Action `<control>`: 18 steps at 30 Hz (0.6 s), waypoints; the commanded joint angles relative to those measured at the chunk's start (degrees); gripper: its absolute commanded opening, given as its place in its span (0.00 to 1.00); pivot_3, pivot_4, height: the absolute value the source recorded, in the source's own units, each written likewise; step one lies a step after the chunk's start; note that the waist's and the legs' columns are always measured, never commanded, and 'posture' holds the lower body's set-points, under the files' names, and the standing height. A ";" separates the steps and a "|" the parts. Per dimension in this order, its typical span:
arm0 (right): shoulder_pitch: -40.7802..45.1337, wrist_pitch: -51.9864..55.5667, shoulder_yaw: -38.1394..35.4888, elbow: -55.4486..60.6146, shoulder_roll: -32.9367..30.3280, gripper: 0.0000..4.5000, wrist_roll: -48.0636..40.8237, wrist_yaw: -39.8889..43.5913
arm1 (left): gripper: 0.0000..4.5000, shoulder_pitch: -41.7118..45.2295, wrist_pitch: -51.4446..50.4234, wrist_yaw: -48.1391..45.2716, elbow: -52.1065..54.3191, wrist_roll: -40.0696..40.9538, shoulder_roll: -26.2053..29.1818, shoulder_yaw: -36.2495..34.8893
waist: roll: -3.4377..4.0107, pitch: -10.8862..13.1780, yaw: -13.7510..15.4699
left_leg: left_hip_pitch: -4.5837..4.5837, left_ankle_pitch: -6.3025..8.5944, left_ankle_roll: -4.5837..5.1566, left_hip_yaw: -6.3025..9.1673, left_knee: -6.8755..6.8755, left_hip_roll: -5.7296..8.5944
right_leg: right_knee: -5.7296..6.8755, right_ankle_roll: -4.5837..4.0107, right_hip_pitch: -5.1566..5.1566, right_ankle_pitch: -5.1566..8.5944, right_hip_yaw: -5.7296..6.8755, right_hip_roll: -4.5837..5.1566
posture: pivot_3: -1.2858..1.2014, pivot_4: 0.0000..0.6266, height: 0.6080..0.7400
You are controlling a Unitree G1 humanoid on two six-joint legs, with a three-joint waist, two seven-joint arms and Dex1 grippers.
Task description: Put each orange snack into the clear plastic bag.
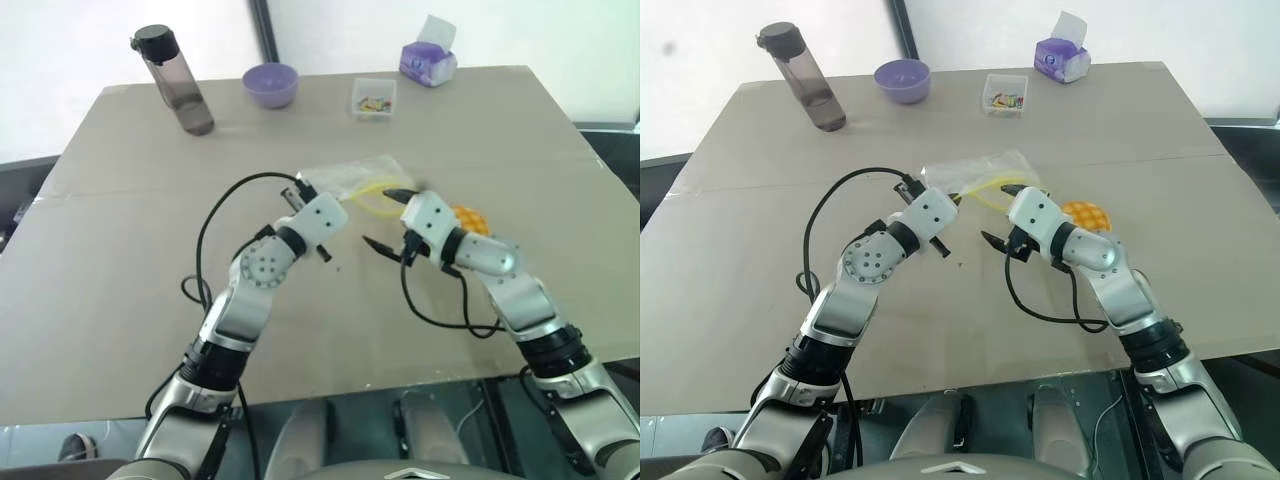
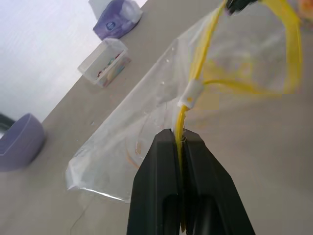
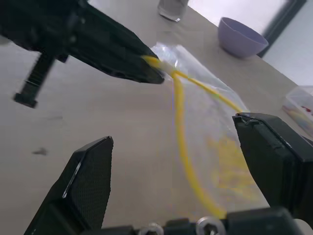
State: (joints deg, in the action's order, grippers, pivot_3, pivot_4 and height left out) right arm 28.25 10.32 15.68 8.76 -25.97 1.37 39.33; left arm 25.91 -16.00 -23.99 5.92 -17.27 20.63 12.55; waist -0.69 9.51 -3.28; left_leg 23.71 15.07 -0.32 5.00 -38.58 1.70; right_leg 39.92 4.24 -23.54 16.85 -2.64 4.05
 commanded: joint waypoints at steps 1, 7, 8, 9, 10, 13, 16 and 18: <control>-2.16 14.60 -14.61 7.01 -1.49 0.97 -14.76 1.15 | 0.00 1.00 -0.11 1.45 0.82 -0.18 -0.21 -1.26 | 0.00 0.00 0.57 | 0.01 0.00 0.00 0.03 -0.02 0.00 | 0.00 0.00 0.01 0.00 0.02 0.00 | 0.52 0.24 1.00; -6.93 23.81 -26.68 4.87 -4.94 0.97 -18.76 -3.81 | 0.00 0.77 -0.47 1.85 1.21 0.00 -0.74 -1.04 | -0.03 -0.02 1.67 | 0.02 0.01 0.01 0.04 -0.04 0.02 | -0.03 0.00 0.05 0.00 0.04 0.03 | 0.52 0.24 1.00; -8.43 24.08 -27.55 5.20 -5.23 0.97 -19.40 -3.47 | 0.00 0.92 -0.54 1.91 1.09 0.03 -0.81 -1.06 | -0.02 -0.02 1.65 | 0.02 0.01 0.01 0.04 -0.03 0.02 | -0.03 0.00 0.05 0.00 0.04 0.03 | 0.52 0.24 1.00; -9.65 24.75 -28.15 5.59 -5.30 0.97 -20.11 -3.33 | 0.00 1.03 -0.57 1.97 0.95 0.04 -0.88 -1.12 | -0.02 -0.02 1.59 | 0.02 0.01 0.02 0.03 -0.01 0.00 | -0.01 0.00 0.04 0.00 0.04 0.01 | 0.52 0.24 1.00; -10.80 25.60 -28.53 5.91 -5.12 0.97 -20.81 -3.51 | 0.00 1.02 -0.63 1.99 0.93 0.06 -0.97 -1.20 | -0.02 -0.02 1.46 | 0.01 0.02 0.03 0.03 0.00 -0.01 | 0.00 0.00 0.04 0.00 0.04 0.00 | 0.52 0.24 1.00; -13.23 26.75 -28.32 6.13 -4.34 0.97 -21.88 -4.42 | 0.00 0.50 -0.62 1.76 1.20 0.23 -0.93 -1.29 | -0.01 -0.02 1.05 | -0.01 0.13 0.23 -0.05 -0.02 -0.01 | 0.01 0.00 0.04 0.00 -0.03 0.01 | 0.52 0.24 1.00; -14.60 24.84 -25.86 3.47 -4.72 0.97 -18.37 -6.13 | 0.00 -0.10 -0.21 1.10 1.39 0.54 -0.52 -1.04 | 0.00 -0.03 0.96 | -0.03 0.14 0.24 -0.06 -0.04 0.00 | 0.03 0.00 0.05 0.00 -0.05 0.01 | 0.52 0.24 1.00; -14.36 24.68 -24.29 1.53 -5.35 0.97 -15.85 -7.68 | 0.00 -0.12 0.01 0.94 1.25 0.62 -0.36 -0.86 | 0.00 -0.03 0.99 | -0.03 0.13 0.23 -0.05 -0.04 -0.01 | 0.03 0.00 0.04 0.00 -0.03 0.00 | 0.52 0.24 1.00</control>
State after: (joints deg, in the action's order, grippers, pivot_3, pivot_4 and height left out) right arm 13.64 36.00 -9.28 10.63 -30.34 -16.43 33.14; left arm 25.64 -17.00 -22.94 5.59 -16.73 19.85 11.84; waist -0.69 9.48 -2.29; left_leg 23.69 15.19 -0.11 4.96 -38.62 1.70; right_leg 39.95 4.24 -23.50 16.85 -2.66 4.05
